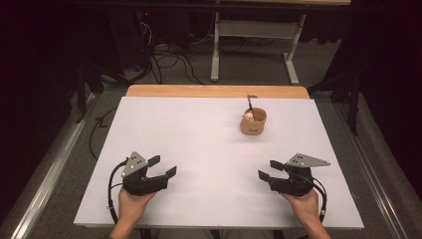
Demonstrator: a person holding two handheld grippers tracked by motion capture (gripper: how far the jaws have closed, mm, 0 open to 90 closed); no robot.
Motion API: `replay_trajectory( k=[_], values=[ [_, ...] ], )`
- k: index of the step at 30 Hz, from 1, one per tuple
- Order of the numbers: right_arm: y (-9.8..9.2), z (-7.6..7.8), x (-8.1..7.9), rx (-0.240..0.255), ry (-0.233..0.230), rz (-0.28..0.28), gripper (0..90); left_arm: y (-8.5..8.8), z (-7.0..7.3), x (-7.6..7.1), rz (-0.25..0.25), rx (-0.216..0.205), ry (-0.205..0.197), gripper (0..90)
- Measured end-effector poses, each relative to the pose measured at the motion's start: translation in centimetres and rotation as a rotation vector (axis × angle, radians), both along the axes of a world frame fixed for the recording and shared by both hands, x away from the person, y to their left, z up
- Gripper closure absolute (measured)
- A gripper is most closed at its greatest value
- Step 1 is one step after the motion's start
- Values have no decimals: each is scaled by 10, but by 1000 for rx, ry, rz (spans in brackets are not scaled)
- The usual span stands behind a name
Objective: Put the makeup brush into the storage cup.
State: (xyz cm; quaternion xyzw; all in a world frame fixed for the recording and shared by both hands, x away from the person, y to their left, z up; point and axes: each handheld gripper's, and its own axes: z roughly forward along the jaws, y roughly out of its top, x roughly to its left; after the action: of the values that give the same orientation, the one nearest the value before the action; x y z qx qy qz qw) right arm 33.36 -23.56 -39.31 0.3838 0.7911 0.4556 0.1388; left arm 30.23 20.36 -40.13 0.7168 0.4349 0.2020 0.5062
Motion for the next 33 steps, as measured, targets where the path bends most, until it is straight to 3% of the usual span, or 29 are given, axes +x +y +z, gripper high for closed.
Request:
replay_trajectory(
  k=[33],
  values=[
    [-5, -12, 0, -12, -4, -32, 381, 3, 0, 1, 7, -16, 5, 277]
  ],
)
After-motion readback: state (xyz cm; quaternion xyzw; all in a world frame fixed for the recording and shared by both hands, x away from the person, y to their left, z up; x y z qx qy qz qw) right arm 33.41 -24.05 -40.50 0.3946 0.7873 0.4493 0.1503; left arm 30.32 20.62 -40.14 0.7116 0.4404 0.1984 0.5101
